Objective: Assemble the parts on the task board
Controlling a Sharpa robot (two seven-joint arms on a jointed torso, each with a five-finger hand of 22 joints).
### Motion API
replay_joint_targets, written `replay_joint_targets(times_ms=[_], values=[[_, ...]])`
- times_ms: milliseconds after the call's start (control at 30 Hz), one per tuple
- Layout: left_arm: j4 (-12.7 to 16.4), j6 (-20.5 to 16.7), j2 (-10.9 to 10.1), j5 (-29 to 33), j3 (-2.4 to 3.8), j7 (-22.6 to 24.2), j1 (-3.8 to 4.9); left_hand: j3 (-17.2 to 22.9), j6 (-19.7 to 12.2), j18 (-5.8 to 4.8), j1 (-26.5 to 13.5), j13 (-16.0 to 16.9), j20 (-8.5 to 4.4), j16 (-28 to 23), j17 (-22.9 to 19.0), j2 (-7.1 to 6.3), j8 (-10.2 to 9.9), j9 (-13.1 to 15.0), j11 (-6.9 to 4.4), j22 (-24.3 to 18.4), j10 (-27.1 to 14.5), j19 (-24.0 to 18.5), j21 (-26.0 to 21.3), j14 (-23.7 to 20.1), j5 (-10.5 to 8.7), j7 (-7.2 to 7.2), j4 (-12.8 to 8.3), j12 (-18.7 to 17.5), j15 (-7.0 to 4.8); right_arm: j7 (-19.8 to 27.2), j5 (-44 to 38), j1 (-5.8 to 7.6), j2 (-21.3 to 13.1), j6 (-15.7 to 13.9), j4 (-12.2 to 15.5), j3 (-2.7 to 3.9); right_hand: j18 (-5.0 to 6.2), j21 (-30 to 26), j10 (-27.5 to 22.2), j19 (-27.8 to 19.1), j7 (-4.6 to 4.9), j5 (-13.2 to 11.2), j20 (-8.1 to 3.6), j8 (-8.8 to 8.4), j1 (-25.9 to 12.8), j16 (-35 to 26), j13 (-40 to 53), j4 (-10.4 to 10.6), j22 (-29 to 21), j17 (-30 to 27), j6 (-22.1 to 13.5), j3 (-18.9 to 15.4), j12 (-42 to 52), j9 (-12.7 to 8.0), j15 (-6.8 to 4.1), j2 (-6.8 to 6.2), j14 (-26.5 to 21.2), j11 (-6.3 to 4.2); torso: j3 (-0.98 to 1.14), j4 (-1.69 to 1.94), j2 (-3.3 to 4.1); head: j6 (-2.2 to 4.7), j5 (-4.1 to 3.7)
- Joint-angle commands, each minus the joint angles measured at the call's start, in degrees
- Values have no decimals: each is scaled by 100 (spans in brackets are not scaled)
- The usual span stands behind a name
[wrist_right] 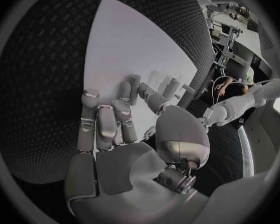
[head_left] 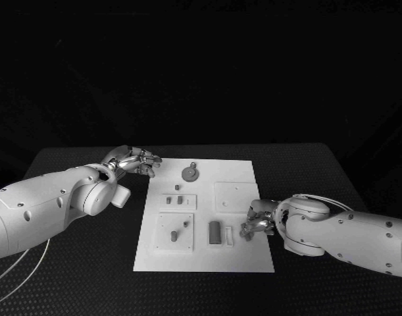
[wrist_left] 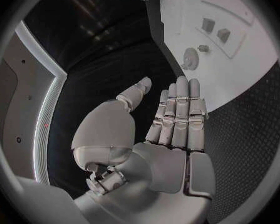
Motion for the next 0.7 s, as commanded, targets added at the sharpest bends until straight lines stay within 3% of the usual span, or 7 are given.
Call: replay_joint_targets(times_ms=[33,267,700], values=[[12,78,0,29,3,34,2,-5,-36,8,-57,-9,21,-24,10,-18,33,-8,4,6,-28,9,-23,13,-22,4,4,21,15,316,975,-86,-47,-255,112,-47,137,35,3,-31,161,10,0,-1017,452,-23,9,-12,124,-9,-184,26,15,22,15,380,-12,9,-1,-3,-2,-5,8],[8,82,3,29,2,35,2,-4,-36,8,-55,-9,21,-26,13,-19,35,-9,4,6,-28,8,-23,13,-21,4,3,22,15,368,1450,-75,-194,-570,338,31,136,47,12,-27,152,6,2,-999,452,-22,21,-10,122,1,-154,5,22,30,8,393,-2,2,-3,-6,-2,-17,5],[8,84,6,29,2,36,2,-3,-38,9,-52,-9,21,-28,18,-20,37,-9,3,7,-29,7,-23,14,-21,4,-2,23,15,347,1621,-74,-130,-467,390,34,136,53,6,-27,146,7,1,-992,458,-24,16,-11,121,-23,-142,-4,18,33,2,388,-12,-5,-1,-4,-2,-22,2]])
